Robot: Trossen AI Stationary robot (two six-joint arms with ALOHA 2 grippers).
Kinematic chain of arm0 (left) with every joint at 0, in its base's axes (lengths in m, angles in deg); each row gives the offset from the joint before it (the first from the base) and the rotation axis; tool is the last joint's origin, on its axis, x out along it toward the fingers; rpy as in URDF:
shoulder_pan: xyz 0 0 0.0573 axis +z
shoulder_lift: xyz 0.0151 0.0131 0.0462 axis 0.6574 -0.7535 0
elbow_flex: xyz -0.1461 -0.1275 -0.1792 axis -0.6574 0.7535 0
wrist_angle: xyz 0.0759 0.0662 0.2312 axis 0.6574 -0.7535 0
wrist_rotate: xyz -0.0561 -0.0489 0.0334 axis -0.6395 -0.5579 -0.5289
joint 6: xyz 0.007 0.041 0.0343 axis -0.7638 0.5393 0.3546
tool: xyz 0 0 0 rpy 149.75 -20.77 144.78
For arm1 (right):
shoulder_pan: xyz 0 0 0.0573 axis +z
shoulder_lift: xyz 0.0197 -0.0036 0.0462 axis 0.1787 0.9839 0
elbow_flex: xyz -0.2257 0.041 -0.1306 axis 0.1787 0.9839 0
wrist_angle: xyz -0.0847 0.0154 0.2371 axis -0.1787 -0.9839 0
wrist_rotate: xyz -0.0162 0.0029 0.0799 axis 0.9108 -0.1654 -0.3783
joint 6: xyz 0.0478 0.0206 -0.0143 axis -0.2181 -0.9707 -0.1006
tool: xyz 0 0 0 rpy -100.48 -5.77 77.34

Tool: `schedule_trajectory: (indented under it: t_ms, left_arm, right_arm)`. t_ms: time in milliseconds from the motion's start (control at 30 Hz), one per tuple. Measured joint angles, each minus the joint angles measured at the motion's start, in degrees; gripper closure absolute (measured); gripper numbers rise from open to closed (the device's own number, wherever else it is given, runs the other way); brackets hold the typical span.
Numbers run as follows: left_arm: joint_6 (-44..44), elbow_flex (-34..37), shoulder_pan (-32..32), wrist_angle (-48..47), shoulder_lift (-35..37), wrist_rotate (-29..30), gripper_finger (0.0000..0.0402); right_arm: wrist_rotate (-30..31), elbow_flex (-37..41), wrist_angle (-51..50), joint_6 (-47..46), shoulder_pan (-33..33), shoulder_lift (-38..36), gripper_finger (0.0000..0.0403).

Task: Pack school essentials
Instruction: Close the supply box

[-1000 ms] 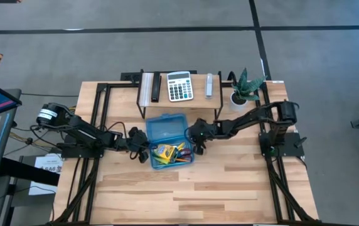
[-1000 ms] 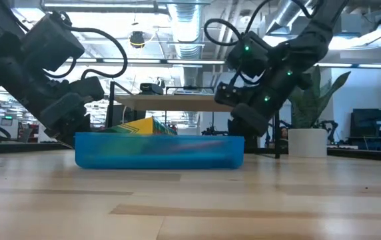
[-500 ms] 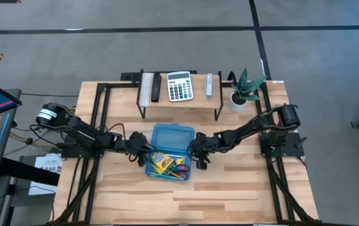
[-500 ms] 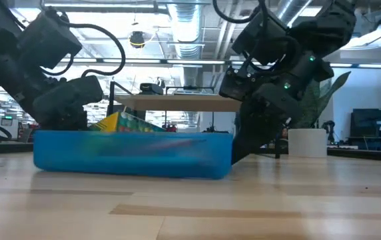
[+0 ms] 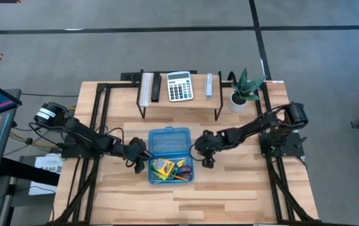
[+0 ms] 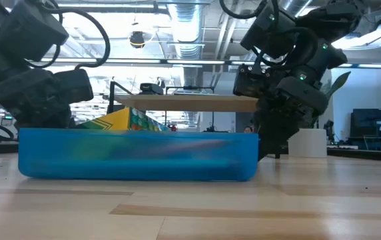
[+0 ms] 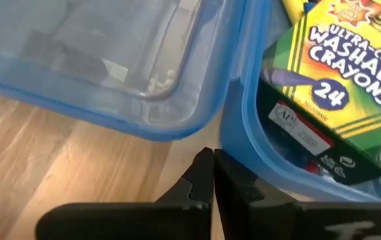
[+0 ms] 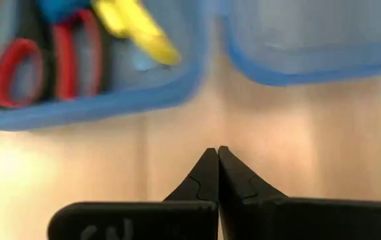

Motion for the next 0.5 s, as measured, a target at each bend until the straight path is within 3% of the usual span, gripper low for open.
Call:
schedule_trajectory:
  t_ms: [233, 500]
  left_arm:
    - [-1.49, -0.08, -0.06, -9.51, 5.29, -0.42, 0.0401]
    - [0.42, 0.06, 4.08, -20.4, 10.53, 8.37, 0.0401]
  right_arm:
    - [-0.12, 2.31, 0.41, 1.52, -4.45, -1.07, 0.0394]
    - [1.87, 2.51, 5.65, 5.95, -10.3, -0.4, 0.0394]
